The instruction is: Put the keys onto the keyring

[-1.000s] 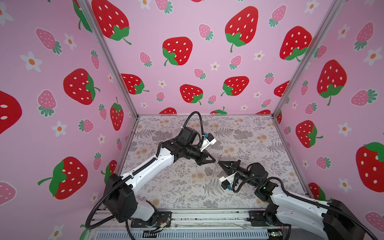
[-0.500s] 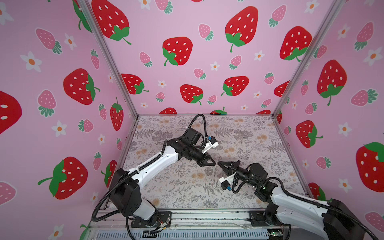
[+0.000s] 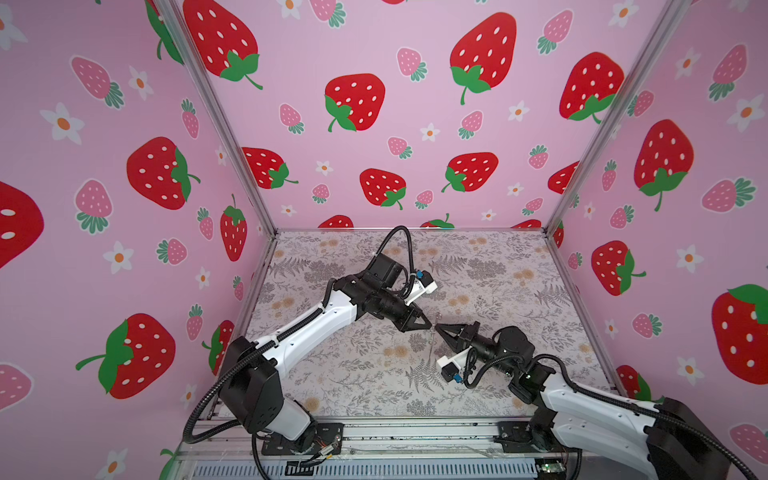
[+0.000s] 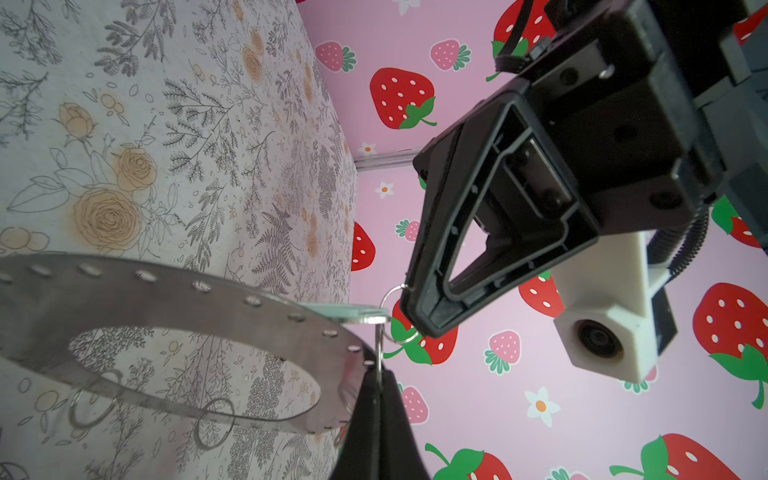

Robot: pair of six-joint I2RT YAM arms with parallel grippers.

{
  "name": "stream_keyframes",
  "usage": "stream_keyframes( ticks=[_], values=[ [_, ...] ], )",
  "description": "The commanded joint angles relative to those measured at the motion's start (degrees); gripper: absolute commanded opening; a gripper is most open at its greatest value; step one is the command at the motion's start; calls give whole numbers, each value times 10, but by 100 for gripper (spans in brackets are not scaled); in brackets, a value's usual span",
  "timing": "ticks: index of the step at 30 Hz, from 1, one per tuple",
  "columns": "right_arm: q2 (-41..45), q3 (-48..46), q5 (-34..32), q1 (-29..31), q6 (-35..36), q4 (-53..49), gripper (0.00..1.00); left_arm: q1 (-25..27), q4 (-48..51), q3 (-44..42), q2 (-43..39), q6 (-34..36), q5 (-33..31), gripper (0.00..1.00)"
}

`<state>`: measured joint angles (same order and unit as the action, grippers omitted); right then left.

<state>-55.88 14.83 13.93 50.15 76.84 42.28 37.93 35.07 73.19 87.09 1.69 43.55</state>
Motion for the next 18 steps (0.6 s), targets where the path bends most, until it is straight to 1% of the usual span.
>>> stream_keyframes(
  ticks=[1,9,18],
  values=[
    [4,15,1,6,20,10,0,2,21,30,13,14,-2,0],
    [9,14,-9,7,26,10,0,3,39,40,26,23,-2,0],
    [15,12,-9,8,28,12,0,1,53,48,33,33,-16,0]
  ],
)
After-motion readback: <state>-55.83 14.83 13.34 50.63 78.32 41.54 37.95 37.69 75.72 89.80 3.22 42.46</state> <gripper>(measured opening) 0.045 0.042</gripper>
